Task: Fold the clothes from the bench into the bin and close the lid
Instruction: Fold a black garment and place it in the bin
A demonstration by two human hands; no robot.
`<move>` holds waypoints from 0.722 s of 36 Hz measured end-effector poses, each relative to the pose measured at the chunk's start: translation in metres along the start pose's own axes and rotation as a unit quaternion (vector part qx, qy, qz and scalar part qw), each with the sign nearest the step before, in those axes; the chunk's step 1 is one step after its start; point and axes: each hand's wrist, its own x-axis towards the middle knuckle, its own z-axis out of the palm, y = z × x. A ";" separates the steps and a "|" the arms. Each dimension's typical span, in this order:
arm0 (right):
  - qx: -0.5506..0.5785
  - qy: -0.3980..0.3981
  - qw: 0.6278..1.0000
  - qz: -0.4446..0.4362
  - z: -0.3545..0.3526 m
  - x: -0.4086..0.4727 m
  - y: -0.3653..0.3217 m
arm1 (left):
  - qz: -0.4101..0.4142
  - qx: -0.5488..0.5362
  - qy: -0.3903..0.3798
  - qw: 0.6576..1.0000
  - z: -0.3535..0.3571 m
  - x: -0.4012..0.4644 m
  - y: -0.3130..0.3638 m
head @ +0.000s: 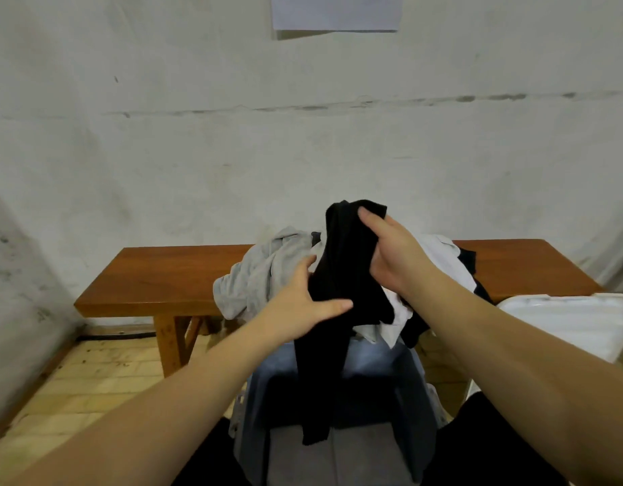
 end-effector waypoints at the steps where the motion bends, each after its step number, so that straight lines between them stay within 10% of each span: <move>1: 0.001 0.000 1.000 0.001 0.002 0.000 -0.001 | 0.025 0.034 0.020 0.999 0.004 -0.002 -0.001; 8: 0.001 0.004 1.000 -0.024 0.013 0.001 -0.007 | 0.121 0.201 0.220 0.947 0.010 0.010 -0.013; 16: -0.003 0.017 0.999 -0.029 -0.002 0.004 -0.020 | 0.165 0.041 0.266 0.949 -0.001 0.006 0.014; 26: -0.305 0.075 0.949 0.031 -0.067 0.003 -0.048 | -0.048 -0.278 0.225 0.933 -0.071 0.024 0.016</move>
